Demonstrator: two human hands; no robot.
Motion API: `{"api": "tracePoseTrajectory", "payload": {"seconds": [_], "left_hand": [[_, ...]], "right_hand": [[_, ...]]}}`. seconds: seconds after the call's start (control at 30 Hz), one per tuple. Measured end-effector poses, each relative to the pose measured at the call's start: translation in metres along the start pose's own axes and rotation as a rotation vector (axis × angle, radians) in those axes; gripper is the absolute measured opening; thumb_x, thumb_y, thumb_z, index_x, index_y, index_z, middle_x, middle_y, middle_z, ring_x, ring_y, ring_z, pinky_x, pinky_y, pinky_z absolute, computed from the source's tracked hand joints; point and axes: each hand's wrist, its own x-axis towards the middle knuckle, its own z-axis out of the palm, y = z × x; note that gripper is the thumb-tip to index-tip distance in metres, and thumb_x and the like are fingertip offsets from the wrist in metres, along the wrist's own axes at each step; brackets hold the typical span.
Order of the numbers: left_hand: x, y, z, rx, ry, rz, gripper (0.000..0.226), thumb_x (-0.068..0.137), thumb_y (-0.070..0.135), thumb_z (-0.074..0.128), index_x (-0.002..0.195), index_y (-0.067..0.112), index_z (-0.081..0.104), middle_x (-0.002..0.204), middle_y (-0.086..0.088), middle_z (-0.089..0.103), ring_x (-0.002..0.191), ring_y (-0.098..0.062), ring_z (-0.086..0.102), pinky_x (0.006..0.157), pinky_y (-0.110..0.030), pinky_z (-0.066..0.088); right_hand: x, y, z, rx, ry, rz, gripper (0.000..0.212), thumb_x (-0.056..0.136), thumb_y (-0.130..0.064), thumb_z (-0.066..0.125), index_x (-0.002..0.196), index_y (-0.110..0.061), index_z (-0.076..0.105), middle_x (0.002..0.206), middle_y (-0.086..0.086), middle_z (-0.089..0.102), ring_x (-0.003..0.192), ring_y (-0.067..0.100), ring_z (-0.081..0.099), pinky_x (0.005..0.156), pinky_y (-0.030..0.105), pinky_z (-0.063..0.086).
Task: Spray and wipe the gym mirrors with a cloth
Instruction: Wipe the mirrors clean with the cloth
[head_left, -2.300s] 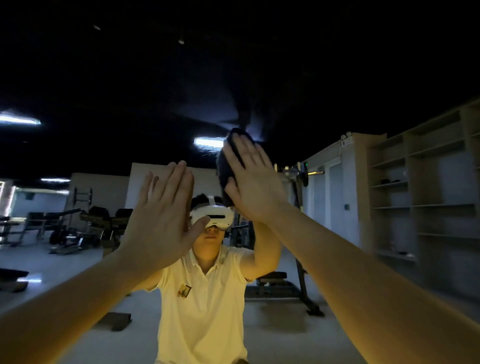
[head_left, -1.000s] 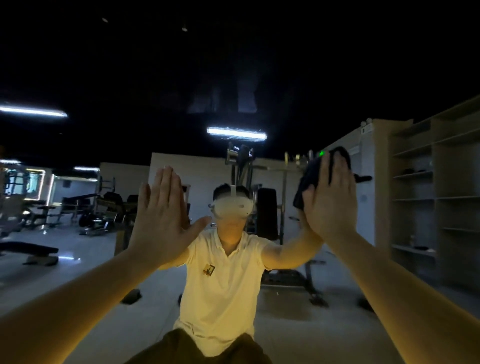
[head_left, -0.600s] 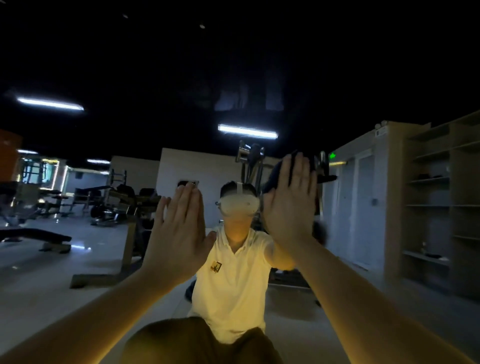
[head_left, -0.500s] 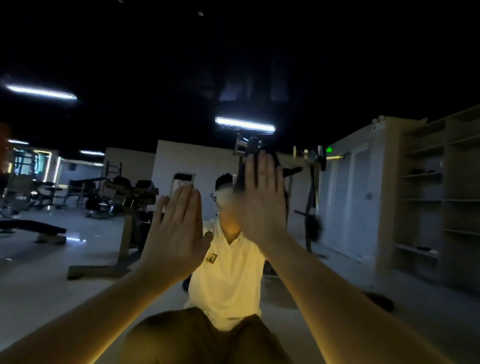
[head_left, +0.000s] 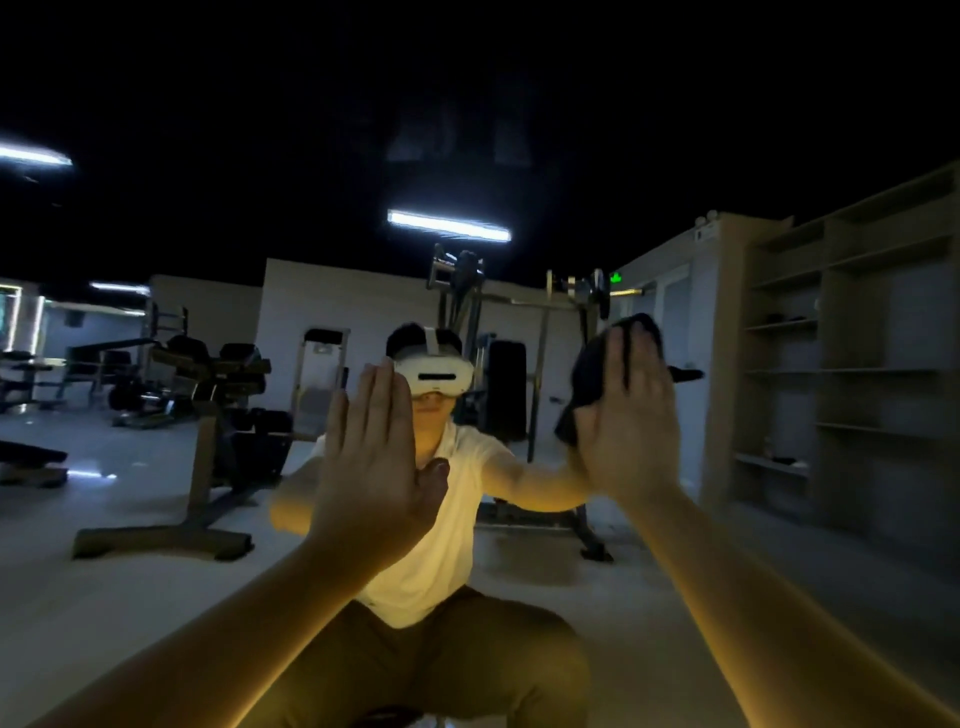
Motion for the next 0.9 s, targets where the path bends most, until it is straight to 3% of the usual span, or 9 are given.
{"api": "tracePoseTrajectory", "payload": {"seconds": [0.13, 0.27, 0.4, 0.53, 0.67, 0.8, 0.9], "left_hand": [[-0.001, -0.003, 0.004, -0.019, 0.017, 0.009, 0.092, 0.1, 0.053, 0.052, 0.161, -0.008, 0.019, 0.171, -0.028, 0.011, 0.161, -0.039, 0.006, 0.126, -0.064, 0.018], [-0.006, -0.009, 0.006, -0.027, 0.055, 0.033, 0.086, 0.101, 0.05, 0.052, 0.161, -0.006, 0.025, 0.171, -0.025, 0.017, 0.161, -0.038, 0.011, 0.125, -0.064, 0.02], [-0.026, -0.013, 0.006, -0.04, 0.036, -0.005, 0.083, 0.103, 0.052, 0.045, 0.165, 0.003, 0.02, 0.173, -0.018, 0.014, 0.162, -0.032, 0.008, 0.128, -0.06, 0.014], [-0.059, -0.021, 0.004, -0.14, 0.092, -0.029, 0.071, 0.105, 0.037, 0.04, 0.163, 0.0, 0.021, 0.172, -0.02, 0.017, 0.161, -0.034, 0.014, 0.129, -0.059, 0.013], [-0.082, -0.016, 0.007, -0.14, 0.075, -0.074, 0.069, 0.102, 0.03, 0.044, 0.162, -0.001, 0.027, 0.171, -0.022, 0.02, 0.16, -0.035, 0.017, 0.125, -0.066, 0.02], [-0.083, 0.009, 0.01, -0.086, 0.052, 0.023, 0.081, 0.097, 0.039, 0.058, 0.16, -0.003, 0.029, 0.171, -0.021, 0.02, 0.161, -0.034, 0.015, 0.129, -0.059, 0.014], [-0.076, 0.032, 0.017, -0.07, 0.044, -0.023, 0.091, 0.097, 0.054, 0.055, 0.162, -0.003, 0.026, 0.172, -0.021, 0.017, 0.161, -0.034, 0.012, 0.13, -0.057, 0.01]], "right_hand": [[-0.01, 0.045, -0.002, 0.072, 0.012, 0.229, 0.078, 0.093, -0.035, 0.023, 0.163, -0.002, 0.013, 0.166, 0.027, 0.019, 0.153, 0.043, 0.02, 0.122, 0.059, 0.026], [-0.015, 0.001, 0.01, 0.132, 0.086, 0.254, 0.076, 0.096, -0.036, 0.021, 0.163, -0.001, 0.012, 0.167, 0.027, 0.016, 0.156, 0.042, 0.016, 0.125, 0.058, 0.019], [-0.027, -0.068, 0.023, 0.159, 0.108, 0.027, 0.073, 0.101, -0.037, 0.027, 0.165, -0.007, 0.007, 0.171, 0.019, 0.004, 0.159, 0.034, 0.001, 0.128, 0.054, 0.008], [-0.057, -0.133, 0.03, 0.19, 0.045, -0.321, 0.072, 0.105, -0.041, 0.027, 0.165, -0.012, 0.002, 0.171, 0.016, -0.004, 0.159, 0.03, -0.009, 0.128, 0.049, -0.003], [-0.094, -0.137, 0.045, 0.151, -0.026, -0.684, 0.07, 0.108, -0.045, 0.039, 0.165, -0.014, 0.012, 0.172, 0.013, 0.005, 0.16, 0.027, -0.003, 0.13, 0.046, 0.0], [-0.092, -0.069, 0.044, 0.077, 0.002, -0.531, 0.074, 0.106, -0.045, 0.039, 0.165, -0.017, 0.004, 0.171, 0.01, 0.0, 0.159, 0.024, -0.007, 0.129, 0.044, -0.005], [-0.088, -0.005, 0.041, 0.066, 0.016, -0.296, 0.074, 0.103, -0.039, 0.036, 0.165, -0.012, 0.008, 0.171, 0.017, 0.007, 0.16, 0.031, 0.001, 0.129, 0.053, 0.008]]}}
